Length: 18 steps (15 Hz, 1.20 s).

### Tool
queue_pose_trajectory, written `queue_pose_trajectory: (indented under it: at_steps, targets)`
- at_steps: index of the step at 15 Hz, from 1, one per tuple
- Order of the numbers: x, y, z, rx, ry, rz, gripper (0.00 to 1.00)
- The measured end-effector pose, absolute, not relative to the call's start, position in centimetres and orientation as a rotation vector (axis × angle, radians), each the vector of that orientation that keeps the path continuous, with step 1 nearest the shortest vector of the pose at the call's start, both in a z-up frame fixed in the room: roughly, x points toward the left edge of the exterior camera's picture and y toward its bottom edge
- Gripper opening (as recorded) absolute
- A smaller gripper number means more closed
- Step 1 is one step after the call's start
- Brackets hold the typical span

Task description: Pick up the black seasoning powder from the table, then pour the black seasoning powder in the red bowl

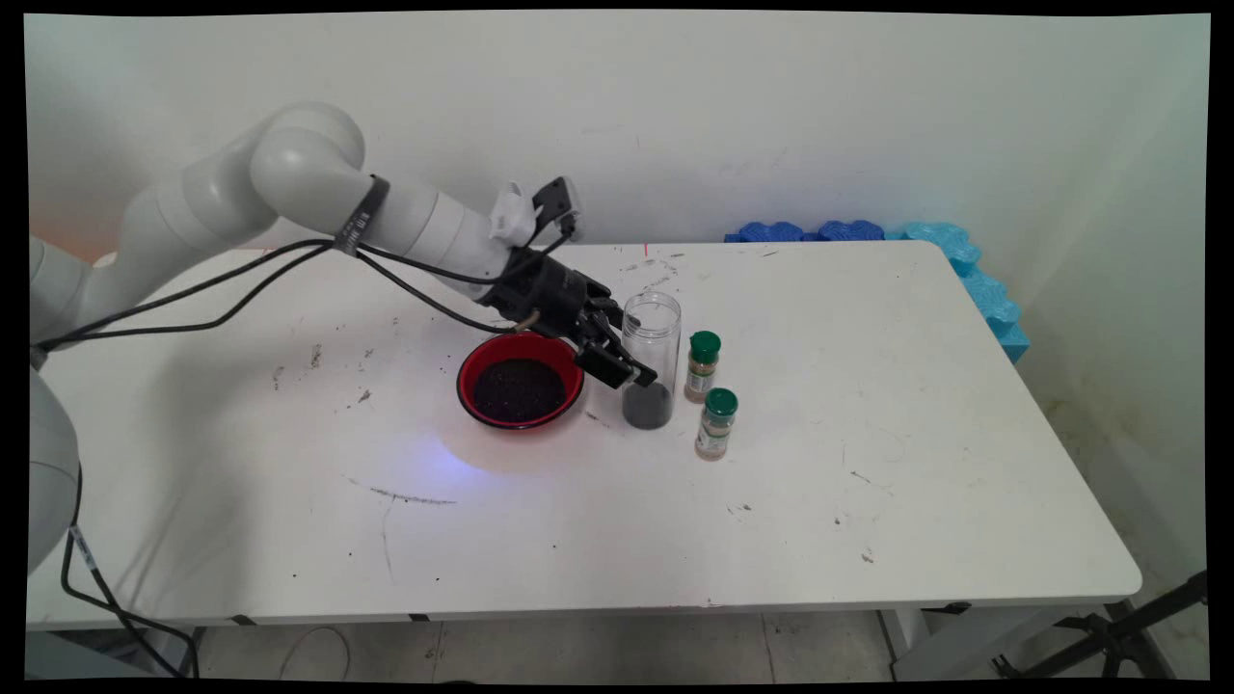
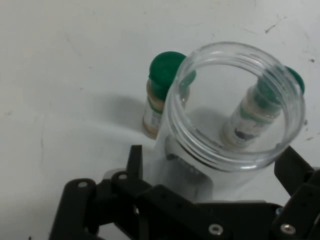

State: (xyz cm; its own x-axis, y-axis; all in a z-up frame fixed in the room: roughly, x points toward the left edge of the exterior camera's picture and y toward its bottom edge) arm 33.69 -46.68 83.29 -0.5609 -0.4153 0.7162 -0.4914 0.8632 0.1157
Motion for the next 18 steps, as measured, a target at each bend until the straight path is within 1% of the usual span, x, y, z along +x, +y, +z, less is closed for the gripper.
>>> queue_pose_trajectory:
  at_steps: [8, 9, 15, 18]
  targets:
    - [33.0, -47.4, 82.3, 0.665, -2.229, 0.13, 1.0]
    - [33.0, -47.5, 82.2, 0.665, -2.226, 0.129, 0.0]
    - [33.3, -47.2, 82.6, 0.656, -2.22, 0.12, 0.0]
    - [33.9, -46.7, 83.6, 0.64, -2.216, 0.133, 0.0]
